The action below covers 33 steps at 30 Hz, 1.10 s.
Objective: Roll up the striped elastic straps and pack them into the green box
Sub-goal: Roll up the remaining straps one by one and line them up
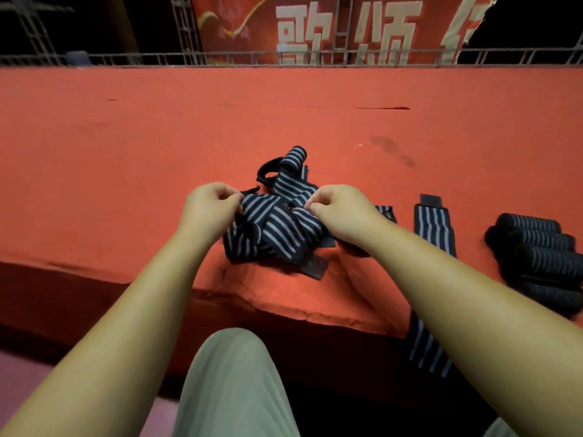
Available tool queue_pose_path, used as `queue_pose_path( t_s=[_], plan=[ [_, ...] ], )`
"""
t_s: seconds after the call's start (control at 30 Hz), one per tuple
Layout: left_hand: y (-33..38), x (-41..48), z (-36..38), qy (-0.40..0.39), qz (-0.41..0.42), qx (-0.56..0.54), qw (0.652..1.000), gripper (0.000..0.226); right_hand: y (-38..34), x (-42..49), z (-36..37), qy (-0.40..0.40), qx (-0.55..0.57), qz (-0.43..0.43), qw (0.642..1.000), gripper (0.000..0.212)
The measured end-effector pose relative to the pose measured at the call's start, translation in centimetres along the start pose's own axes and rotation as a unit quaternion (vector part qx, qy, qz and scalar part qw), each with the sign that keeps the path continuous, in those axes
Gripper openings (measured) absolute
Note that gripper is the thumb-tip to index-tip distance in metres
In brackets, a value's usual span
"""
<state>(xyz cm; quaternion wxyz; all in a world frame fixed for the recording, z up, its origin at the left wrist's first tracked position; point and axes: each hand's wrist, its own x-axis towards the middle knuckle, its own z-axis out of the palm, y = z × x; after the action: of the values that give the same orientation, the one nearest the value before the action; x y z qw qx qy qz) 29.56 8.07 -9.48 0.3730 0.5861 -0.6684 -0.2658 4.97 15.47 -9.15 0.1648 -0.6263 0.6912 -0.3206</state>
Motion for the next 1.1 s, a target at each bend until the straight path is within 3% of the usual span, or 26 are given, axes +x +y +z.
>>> queue_pose_path(
  t_s=[0.1,0.23,0.37,0.53,0.6,0.7,0.83,1.0,1.1],
  plan=[
    [-1.7,1.6,-1.5,0.037,0.001,0.037,0.999,0.017,-1.1,2.0,1.9,-0.014,-0.012,-0.017,1.0,0.023],
    [-2.0,3.8,-1.6,0.03,0.055,0.099,0.993,0.025,-2.1,4.5,3.3,-0.025,-0.027,-0.029,0.999,0.028],
    [-1.7,6.6,-0.5,-0.027,0.099,0.168,0.98,0.025,-2.8,7.3,4.5,-0.023,-0.024,-0.03,0.999,0.026],
    [-1.6,10.4,1.0,-0.101,0.034,0.256,0.961,0.044,-3.3,9.9,5.9,-0.051,-0.033,-0.041,0.997,0.019],
    [-2.3,11.8,1.7,-0.115,0.009,0.299,0.947,0.031,-3.1,10.6,6.4,-0.059,-0.041,-0.038,0.997,0.018],
    [-4.1,13.7,2.2,-0.097,-0.007,0.27,0.958,0.009,-3.0,11.2,6.8,-0.071,-0.049,-0.036,0.996,0.018],
    [-5.1,14.8,1.4,-0.065,0.017,0.241,0.968,0.007,-2.9,11.6,6.8,-0.071,-0.04,-0.036,0.996,0.019],
    [-6.1,15.9,0.6,-0.177,0.001,0.268,0.947,0.053,-3.2,12.0,7.2,-0.075,-0.035,-0.033,0.996,0.02],
    [-7.5,16.0,0.8,-0.192,-0.005,0.272,0.943,0.058,-3.4,12.1,7.6,-0.076,-0.044,-0.035,0.996,0.02]
  ],
)
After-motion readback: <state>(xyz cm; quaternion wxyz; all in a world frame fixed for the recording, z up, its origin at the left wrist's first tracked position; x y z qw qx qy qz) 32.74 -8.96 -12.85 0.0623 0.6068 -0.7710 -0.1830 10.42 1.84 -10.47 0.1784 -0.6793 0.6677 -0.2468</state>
